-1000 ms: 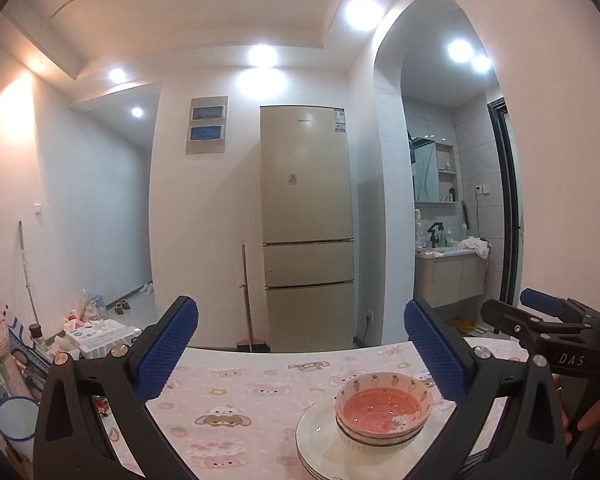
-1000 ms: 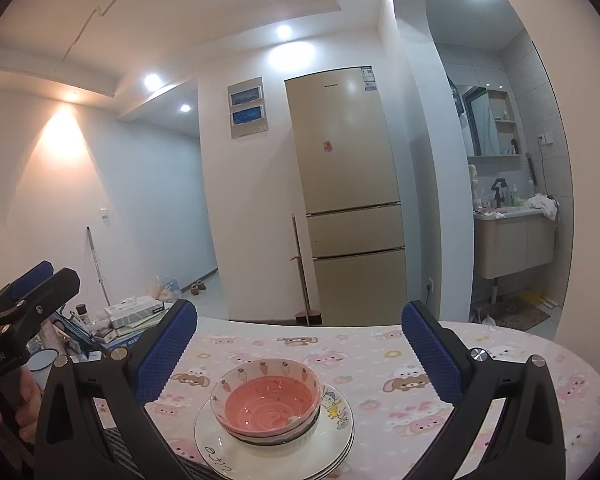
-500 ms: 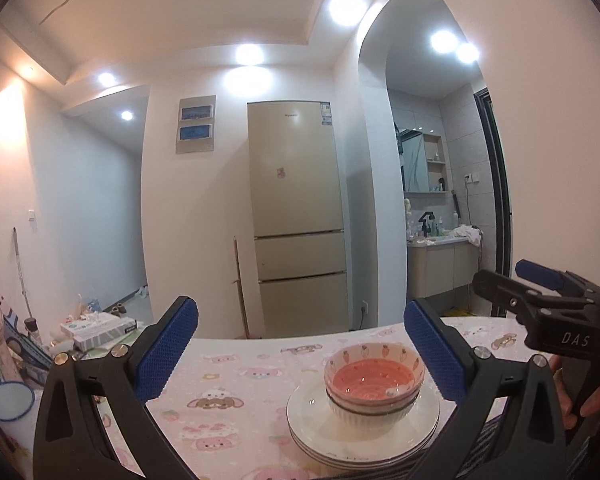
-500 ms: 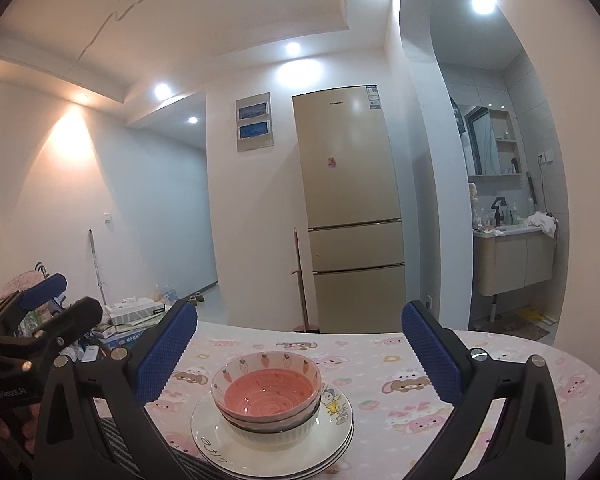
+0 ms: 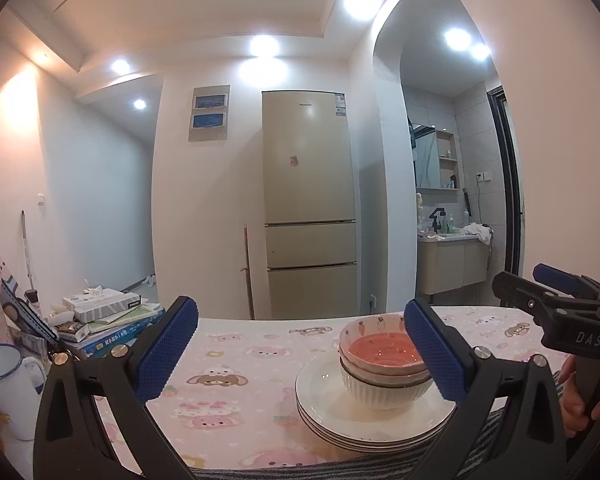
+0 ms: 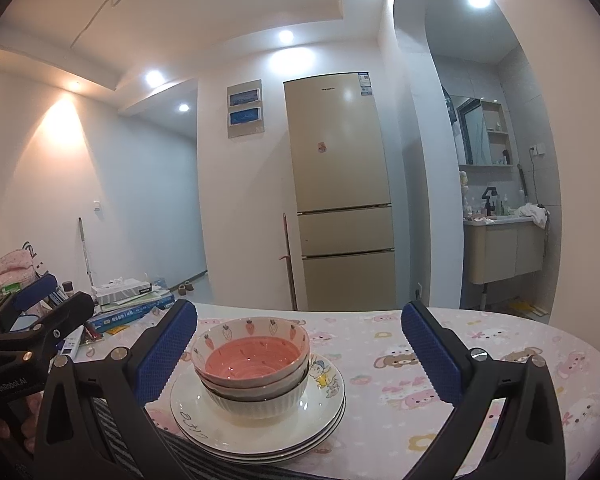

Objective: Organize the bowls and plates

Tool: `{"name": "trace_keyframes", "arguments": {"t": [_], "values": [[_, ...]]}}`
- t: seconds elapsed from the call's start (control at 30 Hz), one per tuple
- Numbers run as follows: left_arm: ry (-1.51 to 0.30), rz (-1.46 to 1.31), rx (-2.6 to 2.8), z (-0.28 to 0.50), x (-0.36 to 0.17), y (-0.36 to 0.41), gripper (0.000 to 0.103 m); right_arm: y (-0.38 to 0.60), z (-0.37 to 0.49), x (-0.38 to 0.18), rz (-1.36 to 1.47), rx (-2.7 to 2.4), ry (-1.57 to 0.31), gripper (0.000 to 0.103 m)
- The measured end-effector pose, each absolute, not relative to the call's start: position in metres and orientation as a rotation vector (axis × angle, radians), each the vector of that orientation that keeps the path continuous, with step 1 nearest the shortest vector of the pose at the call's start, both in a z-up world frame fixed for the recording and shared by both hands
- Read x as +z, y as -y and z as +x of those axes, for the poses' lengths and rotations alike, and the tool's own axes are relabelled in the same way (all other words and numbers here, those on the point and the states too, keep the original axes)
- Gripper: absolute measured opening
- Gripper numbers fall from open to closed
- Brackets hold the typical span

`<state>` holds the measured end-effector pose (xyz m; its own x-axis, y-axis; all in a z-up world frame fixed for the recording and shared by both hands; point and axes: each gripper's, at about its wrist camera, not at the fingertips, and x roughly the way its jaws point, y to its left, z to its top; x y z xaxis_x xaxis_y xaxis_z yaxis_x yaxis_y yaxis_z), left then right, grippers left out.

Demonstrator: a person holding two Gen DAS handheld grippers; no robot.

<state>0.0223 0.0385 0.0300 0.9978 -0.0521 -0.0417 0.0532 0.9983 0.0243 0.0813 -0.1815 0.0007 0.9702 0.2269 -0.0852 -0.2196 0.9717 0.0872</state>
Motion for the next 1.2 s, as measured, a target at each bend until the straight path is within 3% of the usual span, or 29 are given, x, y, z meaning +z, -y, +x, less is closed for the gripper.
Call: {"name": "trace_keyframes", "arguments": {"t": [1.2], "values": [[-0.057, 0.017, -0.028, 0.019, 0.014, -0.043, 0.103, 0.179, 0.075, -0.013, 0.044, 0.188, -0.106, 0.103]]}}
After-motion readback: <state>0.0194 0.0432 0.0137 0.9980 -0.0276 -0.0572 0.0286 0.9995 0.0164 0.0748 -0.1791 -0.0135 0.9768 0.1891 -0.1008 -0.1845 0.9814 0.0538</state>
